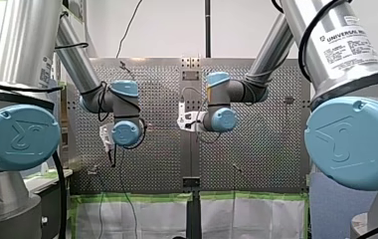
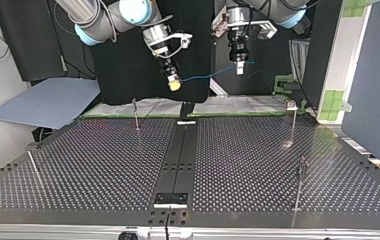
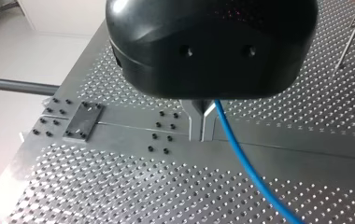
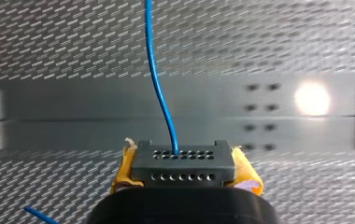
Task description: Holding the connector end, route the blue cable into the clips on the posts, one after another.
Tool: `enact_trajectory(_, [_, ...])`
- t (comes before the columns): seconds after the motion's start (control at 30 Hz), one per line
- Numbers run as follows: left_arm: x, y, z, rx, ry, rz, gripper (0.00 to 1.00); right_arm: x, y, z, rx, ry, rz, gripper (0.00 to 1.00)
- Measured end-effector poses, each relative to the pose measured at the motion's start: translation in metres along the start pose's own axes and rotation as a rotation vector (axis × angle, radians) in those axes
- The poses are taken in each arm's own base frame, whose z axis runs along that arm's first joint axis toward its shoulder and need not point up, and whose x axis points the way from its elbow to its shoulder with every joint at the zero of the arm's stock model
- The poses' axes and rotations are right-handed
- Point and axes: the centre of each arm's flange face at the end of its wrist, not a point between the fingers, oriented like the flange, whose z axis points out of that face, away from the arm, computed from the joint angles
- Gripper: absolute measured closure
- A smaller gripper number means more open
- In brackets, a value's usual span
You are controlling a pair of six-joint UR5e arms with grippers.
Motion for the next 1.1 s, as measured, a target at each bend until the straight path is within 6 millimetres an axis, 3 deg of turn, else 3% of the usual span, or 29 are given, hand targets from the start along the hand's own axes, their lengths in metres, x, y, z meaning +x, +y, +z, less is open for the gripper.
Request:
enact_trajectory(0.23, [-0.006, 0.008, 0.008, -0.028, -0.009, -0.010, 1.00, 0.065, -0.005, 0.012, 0.023, 0.089, 0.003, 1.00])
enact_trajectory(0.5, [-0.029, 0.021, 0.024, -0.042, -0.030, -0.017, 1.00, 0.129, -0.009, 0.010, 0.048, 0.184, 0.010, 1.00])
enact_trajectory(0.6, [-0.038, 0.026, 0.029, -0.044, -0.035, -0.017, 1.00, 0.134, -0.010, 0.010, 0.052, 0.192, 0.014, 1.00])
enact_trajectory(0.73, [-0.051, 0.032, 0.037, -0.050, -0.050, -0.026, 1.00, 0.123, -0.012, 0.016, 0.059, 0.174, 0.015, 1.00])
enact_trajectory(0.87, [-0.074, 0.036, 0.053, -0.047, -0.079, -0.037, 1.00, 0.115, -0.014, 0.023, 0.063, 0.162, 0.016, 1.00])
enact_trajectory(1.1, [-0.107, 0.045, 0.087, -0.087, -0.115, -0.040, 1.00, 0.120, -0.016, 0.030, 0.067, 0.174, 0.018, 1.00])
